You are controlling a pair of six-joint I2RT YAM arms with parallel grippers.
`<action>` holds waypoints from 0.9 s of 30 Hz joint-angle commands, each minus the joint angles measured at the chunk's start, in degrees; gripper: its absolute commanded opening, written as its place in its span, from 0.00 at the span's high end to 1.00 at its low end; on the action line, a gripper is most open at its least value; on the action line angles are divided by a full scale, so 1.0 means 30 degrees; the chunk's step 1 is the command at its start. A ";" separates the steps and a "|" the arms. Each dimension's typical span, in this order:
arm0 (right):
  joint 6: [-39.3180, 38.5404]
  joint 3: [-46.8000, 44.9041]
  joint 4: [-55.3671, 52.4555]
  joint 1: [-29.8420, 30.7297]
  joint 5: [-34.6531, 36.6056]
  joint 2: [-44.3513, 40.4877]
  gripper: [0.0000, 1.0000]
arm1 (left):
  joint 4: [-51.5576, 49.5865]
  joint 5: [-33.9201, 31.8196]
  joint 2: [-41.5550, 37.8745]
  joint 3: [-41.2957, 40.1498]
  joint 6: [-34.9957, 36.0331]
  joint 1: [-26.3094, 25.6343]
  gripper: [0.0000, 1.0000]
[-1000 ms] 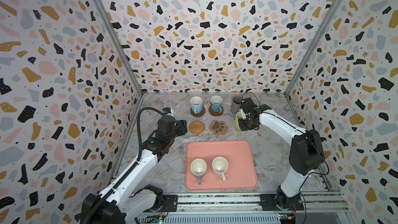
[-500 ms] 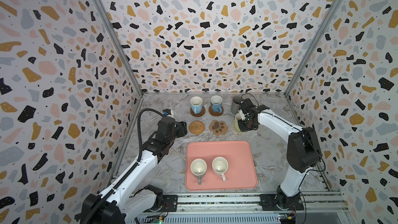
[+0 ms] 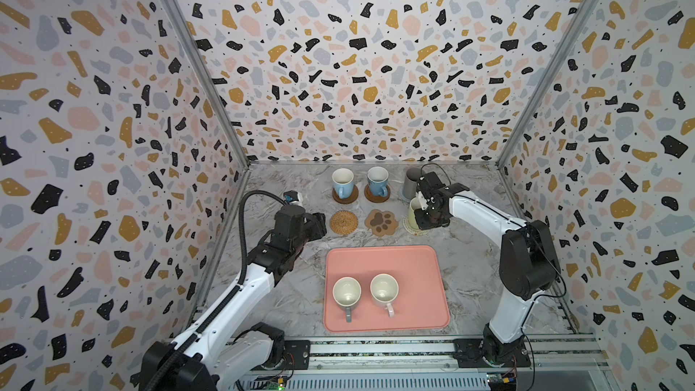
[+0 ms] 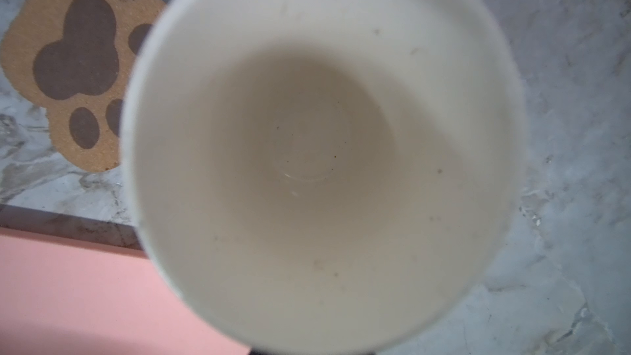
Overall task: Place cups on coasters
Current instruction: Place the cup on the coaster.
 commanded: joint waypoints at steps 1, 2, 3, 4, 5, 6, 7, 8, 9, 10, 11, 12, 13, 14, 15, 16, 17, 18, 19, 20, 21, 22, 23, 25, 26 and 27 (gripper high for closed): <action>-0.0137 0.0421 0.0572 -0.0080 0.0059 -0.0223 0.87 | 0.0059 -0.0158 -0.0141 -0.0068 0.0103 -0.0008 0.33; -0.0147 0.0418 0.0557 -0.0078 0.0103 -0.0251 0.87 | 0.0059 -0.0187 -0.0184 -0.0068 0.0109 0.0007 0.33; -0.0153 0.0404 0.0556 -0.0079 0.0174 -0.0281 0.87 | 0.0030 -0.0216 -0.0194 -0.0034 0.0110 0.0004 0.33; -0.0149 0.0367 0.0523 -0.0077 0.0303 -0.0327 0.86 | 0.0006 -0.0239 -0.0194 -0.0037 0.0134 0.0006 0.33; -0.0169 0.0337 0.0499 -0.0077 0.0368 -0.0353 0.86 | 0.0020 -0.0245 -0.0216 -0.0038 0.0134 0.0006 0.33; -0.0167 0.0308 0.0470 -0.0077 0.0432 -0.0398 0.86 | 0.0004 -0.0242 -0.0233 -0.0057 0.0134 0.0016 0.33; -0.0185 0.0250 0.0437 -0.0078 0.0475 -0.0418 0.86 | 0.0008 -0.0246 -0.0215 -0.0051 0.0139 0.0019 0.33; -0.0199 0.0192 0.0446 -0.0077 0.0505 -0.0455 0.86 | 0.0029 -0.0223 -0.0214 -0.0068 0.0138 0.0018 0.33; -0.0207 0.0107 0.0428 -0.0079 0.0513 -0.0496 0.86 | 0.0044 -0.0247 -0.0200 -0.0097 0.0140 0.0030 0.33; -0.0217 0.0039 0.0473 -0.0085 0.0493 -0.0508 0.86 | 0.0041 -0.0246 -0.0160 -0.0083 0.0138 0.0023 0.33; -0.0215 -0.0035 0.0456 -0.0092 0.0500 -0.0530 0.85 | 0.0039 -0.0246 -0.0163 -0.0088 0.0100 0.0002 0.33; -0.0188 -0.0076 0.0473 -0.0078 0.0504 -0.0563 0.85 | 0.0049 -0.0247 -0.0182 -0.0097 0.0108 0.0004 0.33; -0.0175 -0.0133 0.0474 -0.0085 0.0495 -0.0632 0.85 | 0.0059 -0.0245 -0.0183 -0.0090 0.0108 0.0014 0.33; -0.0192 -0.0167 0.0459 -0.0080 0.0466 -0.0626 0.84 | 0.0053 -0.0230 -0.0184 -0.0097 0.0109 -0.0001 0.33; -0.0174 -0.0196 0.0472 -0.0092 0.0469 -0.0655 0.84 | 0.0059 -0.0246 -0.0184 -0.0094 0.0107 -0.0004 0.33; -0.0176 -0.0226 0.0459 -0.0080 0.0509 -0.0701 0.82 | 0.0062 -0.0241 -0.0173 -0.0079 0.0110 0.0012 0.33; -0.0147 -0.0251 0.0453 -0.0078 0.0506 -0.0730 0.81 | 0.0067 -0.0248 -0.0156 -0.0090 0.0096 0.0004 0.33; -0.0152 -0.0256 0.0436 -0.0079 0.0540 -0.0733 0.80 | 0.0073 -0.0230 -0.0156 -0.0075 0.0100 -0.0006 0.33; -0.0136 -0.0257 0.0408 -0.0078 0.0533 -0.0758 0.79 | 0.0059 -0.0245 -0.0148 -0.0097 0.0106 0.0001 0.33; -0.0140 -0.0256 0.0411 -0.0092 0.0584 -0.0782 0.78 | 0.0059 -0.0245 -0.0141 -0.0124 0.0110 0.0005 0.33; -0.0151 -0.0241 0.0378 -0.0079 0.0618 -0.0826 0.77 | 0.0057 -0.0246 -0.0164 -0.0123 0.0102 0.0002 0.33; -0.0137 -0.0212 0.0368 -0.0081 0.0666 -0.0834 0.76 | 0.0041 -0.0247 -0.0171 -0.0099 0.0088 0.0001 0.33; -0.0157 -0.0183 0.0319 -0.0079 0.0712 -0.0856 0.75 | 0.0030 -0.0247 -0.0185 -0.0097 0.0098 -0.0002 0.33; -0.0119 -0.0132 0.0265 -0.0078 0.0748 -0.0933 0.72 | 0.0017 -0.0266 -0.0196 -0.0077 0.0091 0.0003 0.33; -0.0126 -0.0114 0.0235 -0.0100 0.0735 -0.0945 0.71 | 0.0009 -0.0280 -0.0208 -0.0068 0.0088 -0.0003 0.33; -0.0108 -0.0106 0.0208 -0.0092 0.0735 -0.0967 0.70 | -0.0014 -0.0273 -0.0213 -0.0046 0.0110 0.0019 0.33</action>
